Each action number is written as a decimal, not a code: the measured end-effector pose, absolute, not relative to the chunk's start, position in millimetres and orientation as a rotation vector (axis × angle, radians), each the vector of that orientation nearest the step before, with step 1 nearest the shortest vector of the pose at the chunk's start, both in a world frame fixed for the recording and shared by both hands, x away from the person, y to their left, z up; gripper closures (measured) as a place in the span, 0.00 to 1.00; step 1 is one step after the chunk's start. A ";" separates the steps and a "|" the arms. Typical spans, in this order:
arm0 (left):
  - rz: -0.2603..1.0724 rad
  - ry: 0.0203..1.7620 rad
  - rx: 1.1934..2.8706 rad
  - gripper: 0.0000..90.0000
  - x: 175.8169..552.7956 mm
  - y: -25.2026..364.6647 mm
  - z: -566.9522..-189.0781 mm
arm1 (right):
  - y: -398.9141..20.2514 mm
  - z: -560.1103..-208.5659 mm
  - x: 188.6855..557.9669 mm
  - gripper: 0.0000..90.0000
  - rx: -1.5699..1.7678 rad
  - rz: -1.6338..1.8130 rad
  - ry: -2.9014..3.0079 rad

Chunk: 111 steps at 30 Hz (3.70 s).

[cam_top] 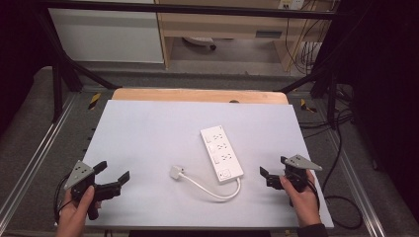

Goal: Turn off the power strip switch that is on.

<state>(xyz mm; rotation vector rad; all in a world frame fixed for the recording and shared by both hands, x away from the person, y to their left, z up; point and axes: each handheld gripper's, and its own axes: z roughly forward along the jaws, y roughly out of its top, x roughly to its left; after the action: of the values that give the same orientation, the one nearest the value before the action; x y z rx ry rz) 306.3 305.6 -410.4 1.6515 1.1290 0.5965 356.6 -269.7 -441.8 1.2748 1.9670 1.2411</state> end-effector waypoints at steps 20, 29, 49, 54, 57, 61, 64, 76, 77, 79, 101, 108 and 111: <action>0.587 1.123 1.663 0.06 306.8 302.9 -411.8 | -275.7 -439.0 356.8 0.06 1.329 1.302 1.919; 0.557 1.124 1.659 0.06 306.4 304.1 -411.2 | -273.5 -435.6 355.3 0.05 1.306 1.317 1.921; 0.550 1.108 1.681 0.06 305.5 303.1 -413.2 | -244.3 -411.9 356.1 0.04 1.247 1.341 1.950; 0.539 1.111 1.682 0.06 306.2 303.4 -413.8 | -240.1 -401.9 360.2 0.05 1.259 1.310 1.966; 0.540 1.113 1.680 0.06 306.2 302.1 -413.4 | -238.0 -393.2 363.1 0.06 1.277 1.308 1.953; 0.542 1.103 1.694 0.06 305.4 301.0 -413.7 | -235.3 -384.5 366.7 0.06 1.254 1.323 1.963; 0.541 1.104 1.693 0.06 305.3 301.5 -413.5 | -234.0 -379.2 369.0 0.05 1.245 1.330 1.960; 0.548 1.111 1.697 0.06 305.1 302.6 -414.4 | -224.5 -362.6 377.7 0.05 1.188 1.347 1.982; 0.549 1.107 1.699 0.06 304.9 301.9 -414.3 | -223.3 -361.6 378.7 0.05 1.186 1.346 1.984; 0.548 1.098 1.710 0.06 305.1 300.9 -414.3 | -220.7 -359.6 381.0 0.08 1.175 1.345 1.989; 0.535 1.095 1.706 0.06 304.5 300.1 -414.1 | -191.9 -337.4 396.4 0.73 0.983 1.365 2.025; 0.535 1.103 1.700 0.06 304.3 302.2 -414.2 | -185.6 -335.5 399.6 0.89 0.948 1.381 2.019; 0.537 1.101 1.701 0.06 304.5 301.4 -414.2 | -183.7 -333.9 401.0 0.94 0.926 1.384 2.023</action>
<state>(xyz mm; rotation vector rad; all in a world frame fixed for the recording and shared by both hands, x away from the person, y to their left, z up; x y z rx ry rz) 304.5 301.4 -414.2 1.7007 1.1007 0.5370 401.0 -183.7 -333.9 0.9259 2.0233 1.3840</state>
